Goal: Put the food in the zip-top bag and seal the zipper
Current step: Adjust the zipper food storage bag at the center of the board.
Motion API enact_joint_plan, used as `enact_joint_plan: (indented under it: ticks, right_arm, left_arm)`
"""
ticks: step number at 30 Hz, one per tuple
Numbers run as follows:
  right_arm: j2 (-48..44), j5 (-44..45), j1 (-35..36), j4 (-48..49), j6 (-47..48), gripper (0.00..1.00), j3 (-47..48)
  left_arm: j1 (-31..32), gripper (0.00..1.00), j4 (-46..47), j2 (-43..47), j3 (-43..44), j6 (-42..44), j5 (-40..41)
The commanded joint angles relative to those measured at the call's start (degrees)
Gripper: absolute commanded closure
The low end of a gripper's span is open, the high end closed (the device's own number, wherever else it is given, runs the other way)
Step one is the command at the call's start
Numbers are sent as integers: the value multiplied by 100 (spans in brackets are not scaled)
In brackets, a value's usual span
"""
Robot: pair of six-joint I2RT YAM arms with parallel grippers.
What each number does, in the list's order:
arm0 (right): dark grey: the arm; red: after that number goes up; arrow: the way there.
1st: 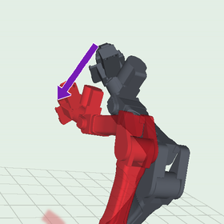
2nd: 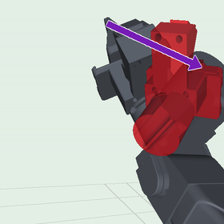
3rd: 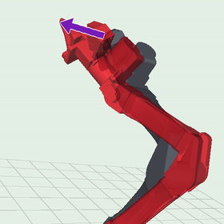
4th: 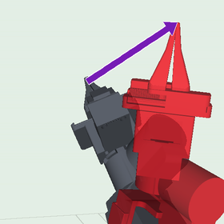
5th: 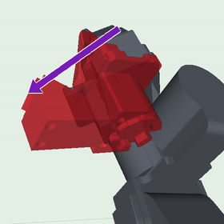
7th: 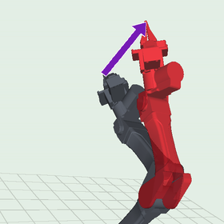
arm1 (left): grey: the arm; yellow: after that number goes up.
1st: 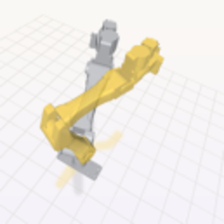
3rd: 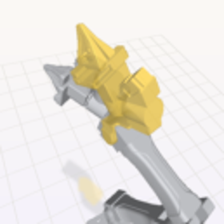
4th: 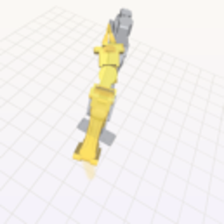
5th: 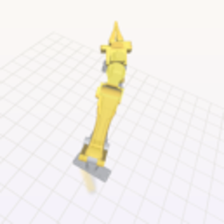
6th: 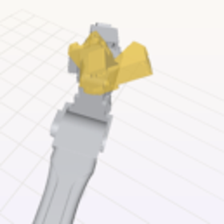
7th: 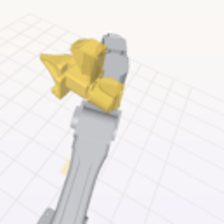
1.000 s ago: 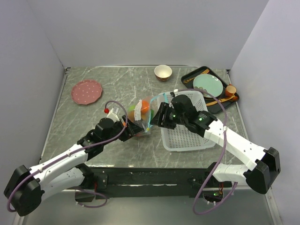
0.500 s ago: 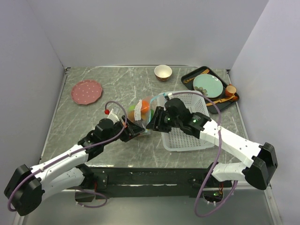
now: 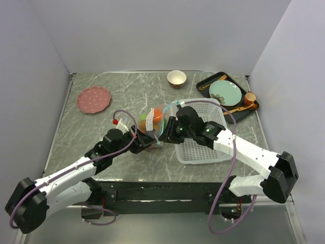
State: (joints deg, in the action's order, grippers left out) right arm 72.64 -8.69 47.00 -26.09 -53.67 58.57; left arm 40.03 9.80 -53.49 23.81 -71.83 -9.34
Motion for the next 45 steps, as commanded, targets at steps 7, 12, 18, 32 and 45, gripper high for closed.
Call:
enact_joint_plan:
  ticks: [7, 12, 18, 32, 45]
  right_arm:
    - [84, 34, -7, 288, -65, 80, 225]
    - [22, 43, -33, 446, -100, 86, 208]
    - [-31, 174, -95, 604, -179, 87, 182]
    - [-163, 104, -253, 965, -390, 87, -64]
    - [-250, -133, -244, 895, -337, 87, -223]
  left_arm:
    - [-74, 39, 619, -126, 27, -384, -234]
    - [-74, 38, 725, -30, -122, -700, -226]
    - [-83, 40, 786, 120, -280, -894, -120]
    - [-83, 40, 1787, -275, -272, -1377, 301]
    - [-74, 48, 2228, -987, 53, -1439, 275]
